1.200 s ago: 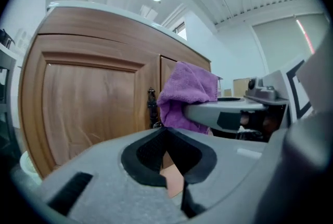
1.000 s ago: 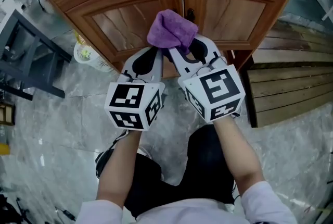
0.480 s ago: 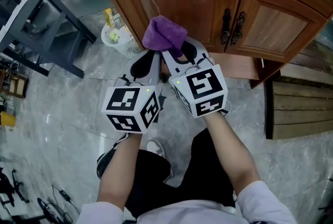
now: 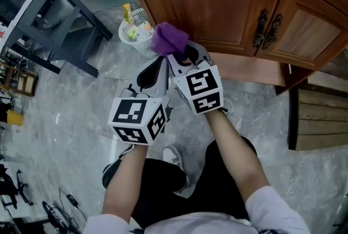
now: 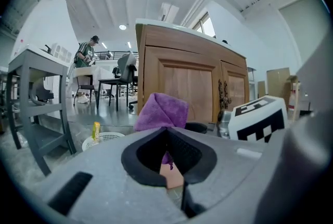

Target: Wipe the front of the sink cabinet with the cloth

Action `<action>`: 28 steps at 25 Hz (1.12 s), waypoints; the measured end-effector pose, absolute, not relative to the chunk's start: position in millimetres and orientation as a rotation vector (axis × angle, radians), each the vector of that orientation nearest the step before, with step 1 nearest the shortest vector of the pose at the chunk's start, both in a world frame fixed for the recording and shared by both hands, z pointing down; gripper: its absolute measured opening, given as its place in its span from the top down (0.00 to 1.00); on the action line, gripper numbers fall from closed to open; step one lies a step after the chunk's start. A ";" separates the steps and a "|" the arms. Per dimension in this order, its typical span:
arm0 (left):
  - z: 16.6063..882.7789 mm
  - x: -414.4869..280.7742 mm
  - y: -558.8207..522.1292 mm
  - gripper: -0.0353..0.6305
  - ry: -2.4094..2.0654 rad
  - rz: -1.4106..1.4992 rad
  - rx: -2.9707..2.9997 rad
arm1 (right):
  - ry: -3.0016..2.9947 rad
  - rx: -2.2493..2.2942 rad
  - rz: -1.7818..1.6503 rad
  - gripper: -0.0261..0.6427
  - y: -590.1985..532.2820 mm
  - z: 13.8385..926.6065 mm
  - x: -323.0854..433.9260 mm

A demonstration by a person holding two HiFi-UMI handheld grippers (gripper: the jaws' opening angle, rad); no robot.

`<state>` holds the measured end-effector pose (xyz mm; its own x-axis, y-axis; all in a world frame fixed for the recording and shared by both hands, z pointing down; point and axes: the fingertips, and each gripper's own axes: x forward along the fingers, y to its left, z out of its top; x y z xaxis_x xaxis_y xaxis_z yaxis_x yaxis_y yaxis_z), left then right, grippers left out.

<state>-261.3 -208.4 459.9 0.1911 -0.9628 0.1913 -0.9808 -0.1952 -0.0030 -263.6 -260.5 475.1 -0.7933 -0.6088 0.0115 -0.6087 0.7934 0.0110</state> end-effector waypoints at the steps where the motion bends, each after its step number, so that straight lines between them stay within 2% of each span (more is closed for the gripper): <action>1: 461.1 -262.9 -208.6 0.94 -1.910 0.229 2.327 | -2.953 1.004 -0.012 0.85 -262.1 478.5 -266.5; 12: 457.6 -243.4 -220.6 0.94 -1.893 0.240 2.353 | -2.918 1.071 -0.044 0.85 -269.0 483.8 -239.9; 28: 458.8 -178.2 -229.4 0.94 -1.782 0.313 2.487 | -2.826 1.260 -0.065 0.85 -274.6 489.3 -150.9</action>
<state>-178.2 -229.4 458.8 0.3085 -0.9294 0.2026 -0.9429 -0.3270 -0.0642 -150.9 -274.6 489.3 -0.6674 -0.7442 0.0252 -0.7423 0.6676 0.0572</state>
